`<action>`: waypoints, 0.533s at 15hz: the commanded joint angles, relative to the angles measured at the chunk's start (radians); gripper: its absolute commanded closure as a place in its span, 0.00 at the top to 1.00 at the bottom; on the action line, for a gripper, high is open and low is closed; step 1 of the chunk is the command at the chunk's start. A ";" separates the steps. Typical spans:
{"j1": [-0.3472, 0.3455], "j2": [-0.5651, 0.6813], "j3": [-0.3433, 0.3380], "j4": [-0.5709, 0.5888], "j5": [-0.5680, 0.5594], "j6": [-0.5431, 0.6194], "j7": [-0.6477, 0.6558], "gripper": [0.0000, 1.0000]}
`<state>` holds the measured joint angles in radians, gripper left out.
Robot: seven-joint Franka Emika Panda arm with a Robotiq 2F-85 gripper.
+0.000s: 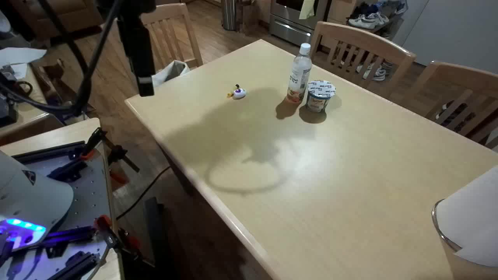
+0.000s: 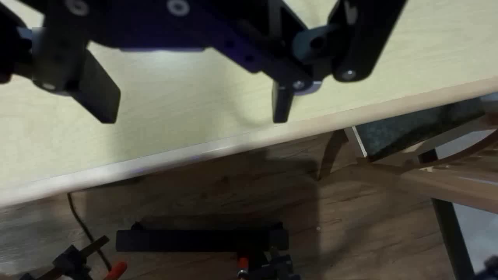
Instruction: Place the two small objects in the bag
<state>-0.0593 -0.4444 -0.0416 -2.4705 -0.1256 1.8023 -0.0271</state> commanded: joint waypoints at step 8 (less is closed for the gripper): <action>0.135 0.261 -0.006 0.071 0.177 0.181 -0.277 1.00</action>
<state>0.0289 -0.3310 -0.0520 -2.4637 -0.0217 1.9349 -0.1933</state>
